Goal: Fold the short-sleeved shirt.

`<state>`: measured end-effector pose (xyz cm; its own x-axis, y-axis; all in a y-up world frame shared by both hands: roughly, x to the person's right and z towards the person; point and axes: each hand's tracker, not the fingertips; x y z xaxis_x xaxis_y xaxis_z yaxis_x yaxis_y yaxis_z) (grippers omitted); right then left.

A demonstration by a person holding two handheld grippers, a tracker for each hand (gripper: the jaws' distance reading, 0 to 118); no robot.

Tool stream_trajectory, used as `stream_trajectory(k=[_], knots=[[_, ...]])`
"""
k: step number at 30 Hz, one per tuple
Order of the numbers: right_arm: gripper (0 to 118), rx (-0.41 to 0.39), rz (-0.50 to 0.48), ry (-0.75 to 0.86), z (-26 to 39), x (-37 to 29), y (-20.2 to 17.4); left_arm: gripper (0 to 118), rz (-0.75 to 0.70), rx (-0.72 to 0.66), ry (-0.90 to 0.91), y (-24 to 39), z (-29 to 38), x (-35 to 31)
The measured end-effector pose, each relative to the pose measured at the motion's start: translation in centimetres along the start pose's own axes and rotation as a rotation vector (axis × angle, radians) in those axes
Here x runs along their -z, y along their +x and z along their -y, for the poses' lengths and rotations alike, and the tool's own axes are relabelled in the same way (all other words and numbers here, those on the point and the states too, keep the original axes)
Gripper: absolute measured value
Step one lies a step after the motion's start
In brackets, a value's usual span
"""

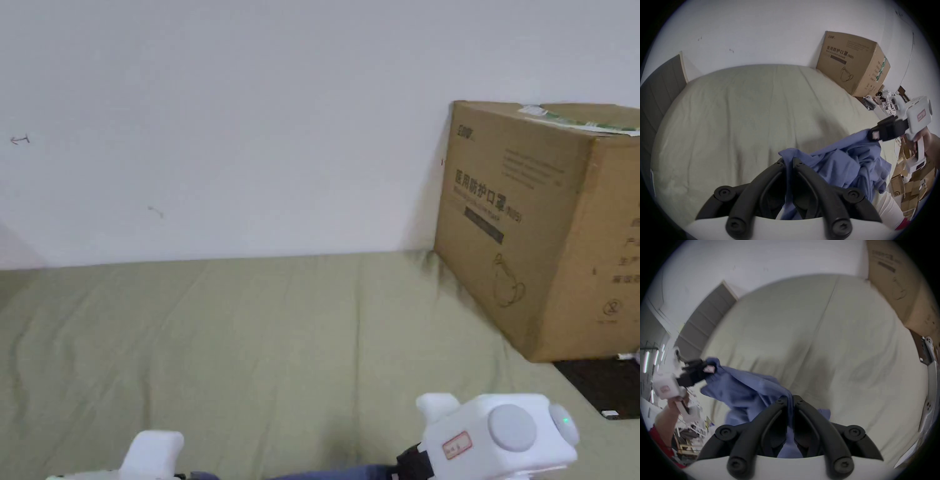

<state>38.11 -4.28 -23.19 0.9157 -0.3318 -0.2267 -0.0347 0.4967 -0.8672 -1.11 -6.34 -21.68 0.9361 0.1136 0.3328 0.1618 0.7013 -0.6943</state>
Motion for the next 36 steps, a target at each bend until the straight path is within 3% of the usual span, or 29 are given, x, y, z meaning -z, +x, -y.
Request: stream_trajectory(k=[9, 17, 23, 28, 36], knots=[[6, 0.002, 0.076, 0.267, -1.2, -12.1, -0.6, 9, -0.063, -0.029, 0.176, -1.8, -2.8, -9.7], [6, 0.099, 0.079, 0.463, -3.3, -21.3, 0.0, 9, -0.148, -0.052, 0.326, -4.7, -6.1, -18.3], [5, 0.103, 0.11, 0.582, -7.4, -27.4, -1.2, 9, -0.229, 0.034, 0.411, -5.1, -11.4, -23.4], [5, 0.133, 0.124, 0.686, -12.6, -30.8, -2.7, 9, -0.259, 0.021, 0.474, -5.5, -16.4, -25.6], [5, 0.052, 0.218, 0.814, -22.4, -33.7, -5.5, 9, -0.294, -0.085, 0.59, -8.2, -23.3, -25.6]])
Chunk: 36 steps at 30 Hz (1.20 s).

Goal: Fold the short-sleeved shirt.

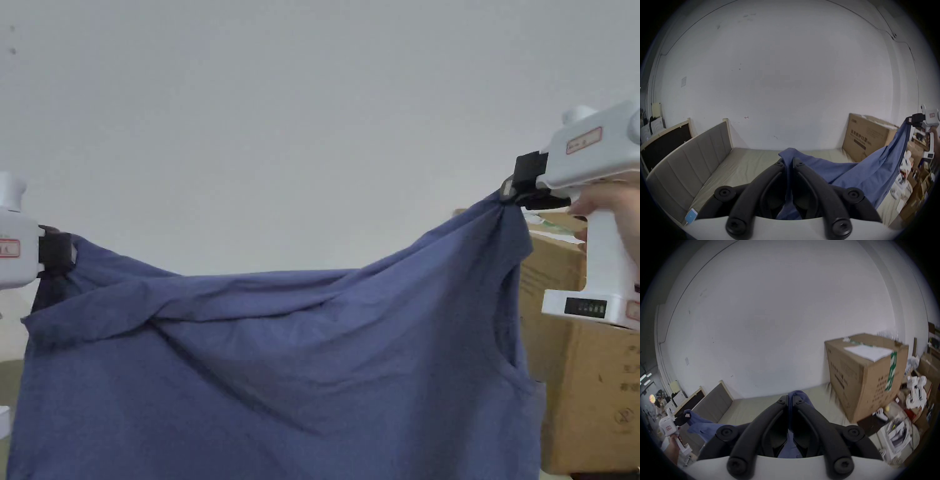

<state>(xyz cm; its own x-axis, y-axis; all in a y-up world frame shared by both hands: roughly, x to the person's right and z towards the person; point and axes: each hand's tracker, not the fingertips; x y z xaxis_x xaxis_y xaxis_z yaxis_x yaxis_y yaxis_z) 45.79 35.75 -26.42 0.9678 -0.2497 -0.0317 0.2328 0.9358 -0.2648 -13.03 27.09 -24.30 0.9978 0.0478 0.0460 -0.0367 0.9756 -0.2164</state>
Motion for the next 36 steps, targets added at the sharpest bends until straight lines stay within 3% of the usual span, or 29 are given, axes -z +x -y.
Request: stream_trajectory(k=[5, 9, 13, 18, 21, 26, 30, 36], knots=[[5, -0.026, 0.047, 0.096, -3.4, 2.9, -1.2, 9, -0.062, -0.046, 0.054, -1.3, -1.5, 3.7], [5, -0.043, 0.043, 0.111, -2.4, 5.0, -0.6, 9, -0.07, -0.098, 0.04, -2.0, 0.0, 6.7], [5, -0.001, 0.017, 0.038, 4.4, 7.3, 1.8, 9, -0.051, -0.135, -0.082, -2.5, 6.0, 9.8], [5, 0.056, 0.013, -0.181, 20.0, 7.9, 6.6, 9, 0.0, -0.187, -0.286, -2.2, 19.4, 9.8], [5, 0.045, 0.033, -0.354, 30.2, 6.4, 9.0, 9, 0.032, -0.233, -0.409, -1.9, 28.0, 7.5], [5, 0.15, 0.033, -0.511, 42.0, 0.0, 12.2, 9, 0.073, -0.186, -0.571, -1.1, 37.6, 1.5], [5, 0.138, 0.037, -0.51, 44.4, -6.1, 13.9, 9, 0.098, -0.217, -0.564, -2.7, 39.7, -3.3], [5, 0.216, 0.028, -0.436, 42.9, -15.2, 15.6, 9, 0.124, -0.198, -0.54, -4.2, 37.6, -11.5]])
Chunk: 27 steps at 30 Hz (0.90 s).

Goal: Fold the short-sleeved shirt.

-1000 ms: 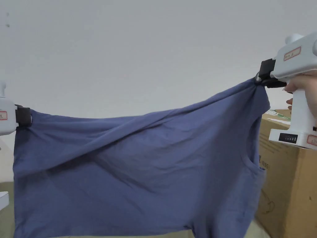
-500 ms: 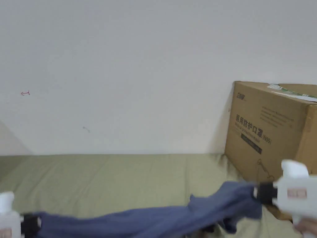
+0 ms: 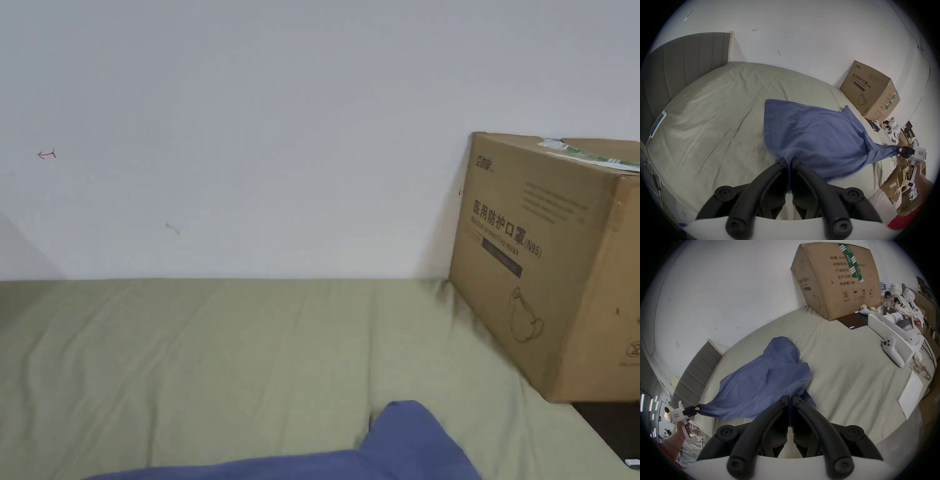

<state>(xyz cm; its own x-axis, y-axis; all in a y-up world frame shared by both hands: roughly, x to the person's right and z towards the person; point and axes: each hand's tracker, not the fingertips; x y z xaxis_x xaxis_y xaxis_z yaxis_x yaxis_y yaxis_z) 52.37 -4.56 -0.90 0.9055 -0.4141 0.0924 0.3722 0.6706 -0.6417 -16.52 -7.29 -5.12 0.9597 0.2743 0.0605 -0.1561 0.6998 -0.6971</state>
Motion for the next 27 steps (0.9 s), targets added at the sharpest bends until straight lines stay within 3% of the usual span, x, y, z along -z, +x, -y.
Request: stream_trajectory(k=[3, 8, 10, 11, 12, 13, 14, 19, 22, 23, 24, 25, 26, 27], knots=[[5, -0.011, -0.018, -0.08, 1.0, -1.1, -0.2, 9, -0.011, 0.001, -0.053, -0.6, 0.6, -1.0], [6, -0.063, 0.107, -0.157, 2.5, 3.7, -0.1, 9, -0.106, -0.007, -0.102, -2.0, 2.1, 1.0], [14, -0.062, 0.144, -0.172, 2.7, 5.1, -0.3, 12, -0.113, -0.027, -0.093, -2.3, 2.2, 1.5], [29, -0.057, 0.143, -0.161, 2.7, 5.4, -0.7, 30, -0.115, -0.041, -0.082, -1.9, 2.2, 1.3], [69, -0.062, 0.138, -0.147, 2.6, 5.3, -1.3, 84, -0.11, -0.051, -0.059, -1.7, 2.0, 1.0], [100, -0.066, 0.125, -0.106, 2.5, 5.2, -1.9, 114, -0.095, -0.053, -0.043, -1.3, 1.8, 0.8], [118, -0.081, 0.103, -0.059, 2.4, 4.5, -2.7, 118, -0.057, -0.049, 0.001, -0.6, 1.5, 0.4], [118, -0.181, 0.031, 0.156, 1.3, 1.1, -7.8, 118, -0.037, 0.066, 0.175, 3.7, -0.4, -2.6], [118, -0.201, -0.039, 0.187, 0.3, -0.2, -11.0, 118, 0.019, 0.099, 0.242, 6.4, -1.4, -4.5], [115, -0.208, -0.069, 0.252, 0.3, -0.9, -12.0, 117, 0.024, 0.112, 0.301, 7.9, -1.8, -5.5], [99, -0.218, -0.105, 0.304, 0.2, -1.4, -12.7, 106, 0.044, 0.122, 0.35, 8.8, -2.0, -6.2], [65, -0.22, -0.149, 0.353, 0.1, -2.0, -13.4, 88, 0.081, 0.131, 0.388, 9.6, -2.4, -6.8], [21, -0.226, -0.18, 0.394, -0.2, -2.1, -14.3, 53, 0.104, 0.139, 0.413, 10.4, -2.8, -7.3], [3, -0.24, -0.166, 0.417, -0.5, -2.1, -15.1, 1, 0.101, 0.146, 0.425, 9.1, -3.3, -6.4]])
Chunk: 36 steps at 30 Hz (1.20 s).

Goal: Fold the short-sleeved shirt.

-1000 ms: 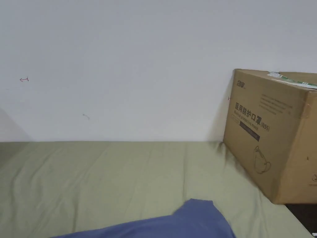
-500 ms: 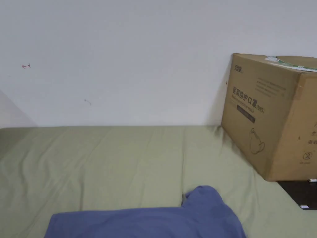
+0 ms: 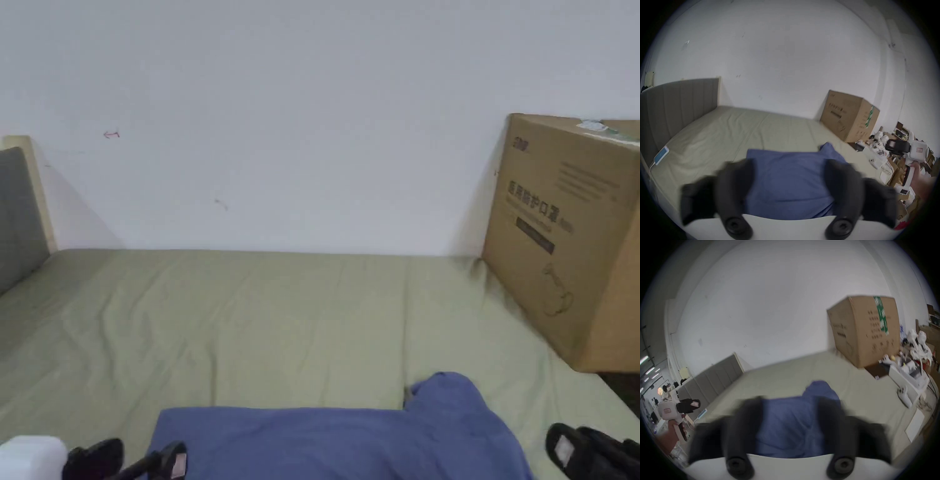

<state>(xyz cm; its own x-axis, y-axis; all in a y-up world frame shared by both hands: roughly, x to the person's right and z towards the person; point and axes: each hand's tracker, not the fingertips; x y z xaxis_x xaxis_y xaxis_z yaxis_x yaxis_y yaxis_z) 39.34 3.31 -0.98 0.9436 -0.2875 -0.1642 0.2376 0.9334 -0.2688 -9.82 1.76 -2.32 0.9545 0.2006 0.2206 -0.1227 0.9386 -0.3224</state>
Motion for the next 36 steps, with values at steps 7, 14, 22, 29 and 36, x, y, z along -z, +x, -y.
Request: stream_trajectory(k=[7, 14, 22, 29, 36], knots=[[3, -0.063, -0.018, -0.03, -2.1, 4.1, -0.7, 1, -0.069, 0.036, -0.165, -3.9, -4.8, 11.6], [3, -0.103, 0.002, -0.175, -0.1, 9.6, 1.1, 3, -0.143, -0.059, -0.686, -14.3, -2.9, 29.4], [3, -0.048, 0.005, -0.313, 4.5, 13.9, 4.7, 118, -0.188, -0.042, -0.723, -18.4, 1.2, 38.0], [3, -0.06, 0.025, -0.371, 6.6, 15.3, 5.1, 114, -0.219, 0.051, -0.734, -18.0, 5.9, 38.8], [3, 0.015, 0.032, -0.365, 6.4, 15.4, 5.6, 5, -0.086, 0.079, -0.626, -15.0, 4.5, 35.4]])
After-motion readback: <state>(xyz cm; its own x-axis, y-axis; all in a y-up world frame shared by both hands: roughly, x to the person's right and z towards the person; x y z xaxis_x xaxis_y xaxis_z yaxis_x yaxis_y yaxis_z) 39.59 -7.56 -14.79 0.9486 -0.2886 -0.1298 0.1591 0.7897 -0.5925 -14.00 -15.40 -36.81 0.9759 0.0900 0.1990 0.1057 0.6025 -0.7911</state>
